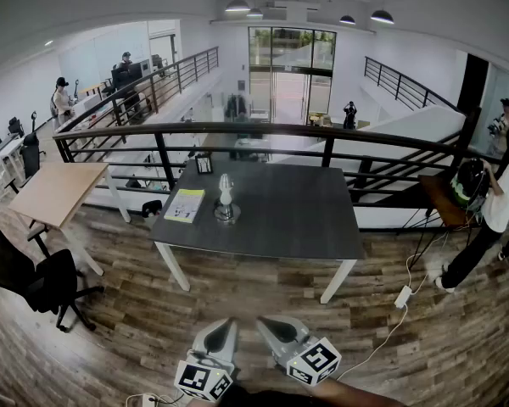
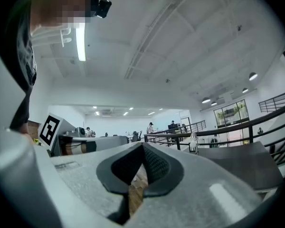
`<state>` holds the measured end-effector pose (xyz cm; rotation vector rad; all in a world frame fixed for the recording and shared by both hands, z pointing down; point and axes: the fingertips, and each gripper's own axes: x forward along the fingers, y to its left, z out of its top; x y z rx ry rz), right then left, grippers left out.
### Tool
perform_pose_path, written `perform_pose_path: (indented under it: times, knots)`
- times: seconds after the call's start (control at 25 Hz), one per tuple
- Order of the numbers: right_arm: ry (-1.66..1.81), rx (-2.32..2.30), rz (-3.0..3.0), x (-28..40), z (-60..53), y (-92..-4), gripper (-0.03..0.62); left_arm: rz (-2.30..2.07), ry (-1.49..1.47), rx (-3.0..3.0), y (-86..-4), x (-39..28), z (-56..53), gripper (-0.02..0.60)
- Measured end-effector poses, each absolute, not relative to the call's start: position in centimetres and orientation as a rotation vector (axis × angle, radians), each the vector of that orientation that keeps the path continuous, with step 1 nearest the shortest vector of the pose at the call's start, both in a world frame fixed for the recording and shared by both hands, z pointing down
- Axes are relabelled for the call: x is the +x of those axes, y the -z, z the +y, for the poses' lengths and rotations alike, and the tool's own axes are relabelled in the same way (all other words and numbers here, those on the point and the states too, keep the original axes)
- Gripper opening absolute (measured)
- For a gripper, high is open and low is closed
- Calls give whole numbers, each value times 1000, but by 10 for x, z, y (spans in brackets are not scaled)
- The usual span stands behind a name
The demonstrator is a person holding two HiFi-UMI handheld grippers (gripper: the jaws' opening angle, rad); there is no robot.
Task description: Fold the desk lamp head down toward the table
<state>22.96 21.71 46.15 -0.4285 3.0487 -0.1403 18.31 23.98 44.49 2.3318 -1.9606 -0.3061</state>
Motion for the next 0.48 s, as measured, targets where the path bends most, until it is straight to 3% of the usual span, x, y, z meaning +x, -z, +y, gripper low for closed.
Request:
perform_pose_path:
  times: [0.48]
  knots:
    - [187, -384, 3040, 182, 199, -466, 2, -1936, 319, 2337, -451, 137, 219, 2]
